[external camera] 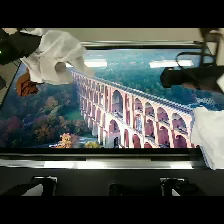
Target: Fold the shirts.
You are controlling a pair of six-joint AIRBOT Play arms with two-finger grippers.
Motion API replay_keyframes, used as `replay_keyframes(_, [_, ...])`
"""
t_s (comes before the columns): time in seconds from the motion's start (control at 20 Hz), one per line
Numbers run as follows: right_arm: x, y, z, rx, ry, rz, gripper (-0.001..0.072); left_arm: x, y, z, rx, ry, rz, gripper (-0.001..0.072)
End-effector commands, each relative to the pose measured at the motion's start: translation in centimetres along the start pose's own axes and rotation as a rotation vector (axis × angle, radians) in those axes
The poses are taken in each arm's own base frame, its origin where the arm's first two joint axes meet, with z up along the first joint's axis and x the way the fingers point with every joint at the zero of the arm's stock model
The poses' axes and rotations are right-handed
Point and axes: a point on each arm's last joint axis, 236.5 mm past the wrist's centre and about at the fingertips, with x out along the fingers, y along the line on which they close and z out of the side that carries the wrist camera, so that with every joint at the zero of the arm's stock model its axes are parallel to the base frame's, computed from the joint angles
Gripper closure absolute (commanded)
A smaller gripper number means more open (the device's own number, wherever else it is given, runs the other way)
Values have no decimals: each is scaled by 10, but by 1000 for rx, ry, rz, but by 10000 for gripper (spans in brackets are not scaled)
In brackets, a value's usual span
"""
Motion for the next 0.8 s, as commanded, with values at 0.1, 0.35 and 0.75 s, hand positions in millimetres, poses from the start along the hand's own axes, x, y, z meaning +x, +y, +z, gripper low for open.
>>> replay_keyframes(0.1, [-104, -15, -32, 47, -8, -50, 34, -8, -133, -100, -14, 295, -206, 669])
replay_keyframes(0.35, [-102, -32, -110, 61, 317, -132, 34, 30, -113, -277, -125, 738, -184, 669])
replay_keyframes(0.75, [57, -41, -192, 12, 614, -141, 34, 74, -54, -349, -282, 1025, -152, -8])
